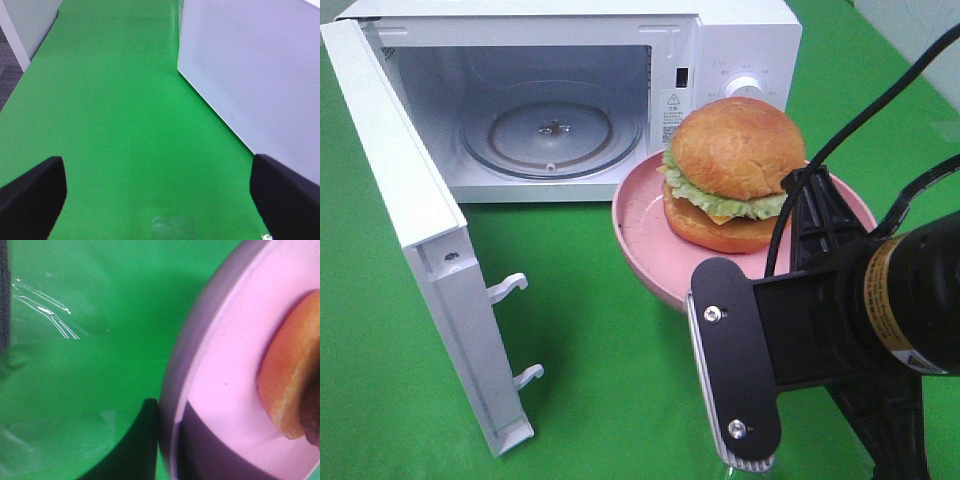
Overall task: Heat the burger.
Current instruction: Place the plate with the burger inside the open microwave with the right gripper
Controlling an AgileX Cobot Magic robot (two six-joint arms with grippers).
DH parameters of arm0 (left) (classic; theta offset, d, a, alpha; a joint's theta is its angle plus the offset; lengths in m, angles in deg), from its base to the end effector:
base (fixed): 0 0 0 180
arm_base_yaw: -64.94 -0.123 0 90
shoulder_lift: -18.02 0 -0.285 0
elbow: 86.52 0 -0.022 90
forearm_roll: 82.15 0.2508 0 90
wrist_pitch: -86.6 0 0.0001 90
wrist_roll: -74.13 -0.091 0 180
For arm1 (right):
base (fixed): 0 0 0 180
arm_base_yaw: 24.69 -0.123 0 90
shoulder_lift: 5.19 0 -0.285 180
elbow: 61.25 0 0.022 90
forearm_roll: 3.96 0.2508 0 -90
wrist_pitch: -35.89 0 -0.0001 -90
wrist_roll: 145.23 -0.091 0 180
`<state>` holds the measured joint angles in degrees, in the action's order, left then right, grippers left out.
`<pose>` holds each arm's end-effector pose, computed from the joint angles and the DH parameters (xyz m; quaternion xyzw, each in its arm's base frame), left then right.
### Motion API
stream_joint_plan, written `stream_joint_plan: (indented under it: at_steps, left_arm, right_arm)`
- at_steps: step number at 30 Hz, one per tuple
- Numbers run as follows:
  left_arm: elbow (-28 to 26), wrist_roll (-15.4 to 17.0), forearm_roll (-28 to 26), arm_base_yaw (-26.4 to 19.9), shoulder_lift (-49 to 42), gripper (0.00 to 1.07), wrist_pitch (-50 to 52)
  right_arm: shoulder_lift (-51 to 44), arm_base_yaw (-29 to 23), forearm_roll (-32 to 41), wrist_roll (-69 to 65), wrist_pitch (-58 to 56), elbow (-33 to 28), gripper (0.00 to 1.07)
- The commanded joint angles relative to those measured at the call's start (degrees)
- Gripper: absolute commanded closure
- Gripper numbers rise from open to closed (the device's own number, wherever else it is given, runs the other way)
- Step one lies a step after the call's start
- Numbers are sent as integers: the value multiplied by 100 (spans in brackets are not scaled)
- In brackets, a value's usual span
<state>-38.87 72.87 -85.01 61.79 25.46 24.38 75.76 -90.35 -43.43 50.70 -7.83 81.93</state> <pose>-0.0085 -0.0045 0.2797 -0.0125 0.8537 -0.0049 0.5206 0.1283 0.1865 0.2334 -0.7609 0.5705 -0.1809 0.2507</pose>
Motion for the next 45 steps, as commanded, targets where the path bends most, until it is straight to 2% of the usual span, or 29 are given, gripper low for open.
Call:
stream_joint_plan:
  at_steps: [1, 12, 18, 21, 22, 24, 25, 32, 36, 45]
  left_arm:
    - [6, -11, -17, 6, -86, 16, 80]
    - [6, -11, -17, 6, -86, 16, 80]
    - [6, -11, -17, 6, -86, 16, 80]
    - [6, -11, -17, 6, -86, 16, 80]
    - [6, -11, -17, 6, -86, 16, 80]
    - [6, -11, -17, 6, -86, 16, 80]
    - [6, -11, -17, 6, -86, 16, 80]
    - [6, -11, -17, 6, -86, 16, 80]
    - [6, -11, -17, 6, -86, 16, 80]
    - [6, -11, -17, 6, -86, 16, 80]
  right_arm:
    - [-46, -11, -361, 298, 143, 0, 107]
    - [-46, 63, -206, 985, 361, 0, 107]
    - [-46, 573, 304, 2212, 842, 0, 107]
    - [-46, 619, 361, 2378, 911, 0, 107]
    - [-46, 796, 613, 2962, 1117, 0, 107]
    - [-46, 865, 728, 3146, 1186, 0, 107]
    - [-46, 1066, 1089, 3633, 1341, 0, 107]
    - [-46, 1398, 1627, 4721, 1553, 0, 107]
    - [-46, 1839, 2372, 5735, 1822, 0, 107]
    - [-46, 2315, 2951, 6864, 1828, 0, 107]
